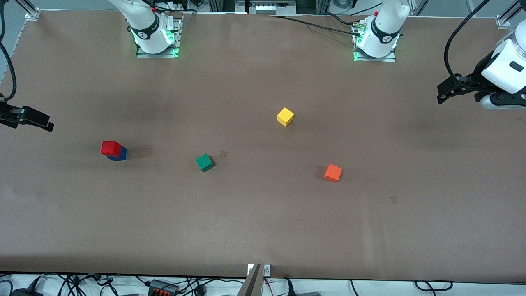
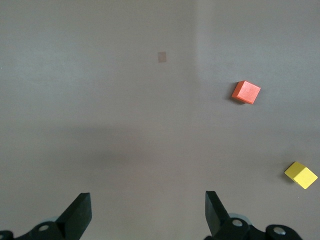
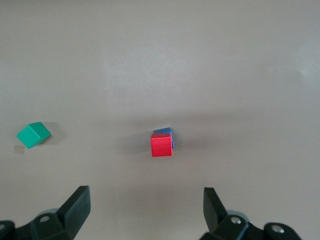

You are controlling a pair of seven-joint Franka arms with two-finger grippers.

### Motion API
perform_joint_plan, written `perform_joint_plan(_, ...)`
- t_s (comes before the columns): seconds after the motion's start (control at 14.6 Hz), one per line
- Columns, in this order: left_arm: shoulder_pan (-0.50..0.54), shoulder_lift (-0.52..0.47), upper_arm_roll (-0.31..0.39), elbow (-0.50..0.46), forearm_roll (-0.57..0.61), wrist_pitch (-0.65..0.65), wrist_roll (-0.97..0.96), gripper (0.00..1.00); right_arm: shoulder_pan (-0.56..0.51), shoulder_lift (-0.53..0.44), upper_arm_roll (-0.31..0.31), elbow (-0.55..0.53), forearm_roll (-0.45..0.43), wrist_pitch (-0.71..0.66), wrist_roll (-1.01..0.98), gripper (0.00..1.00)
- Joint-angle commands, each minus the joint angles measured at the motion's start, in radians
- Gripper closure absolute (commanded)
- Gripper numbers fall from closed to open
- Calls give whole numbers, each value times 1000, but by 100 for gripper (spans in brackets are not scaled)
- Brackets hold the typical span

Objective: Pass red block to right arm, stack on blue
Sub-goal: 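Open the right gripper and raise it away from the stack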

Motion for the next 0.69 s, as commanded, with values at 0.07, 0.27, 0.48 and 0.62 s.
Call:
perform_joint_plan(0.07,0,14,2,34,12,-25,17,0,-20,-37,34,-51,-4,23,23,0)
perform_joint_plan(0.27,0,14,0,34,12,-25,17,0,-20,-125,36,-197,-5,116,23,0)
perform_joint_plan(0.48,1,14,0,32,12,-25,17,0,-21,-180,36,-278,-4,129,23,0)
perform_joint_plan(0.62,1,14,2,32,12,-25,17,0,-21,-180,36,-273,-5,110,2,0)
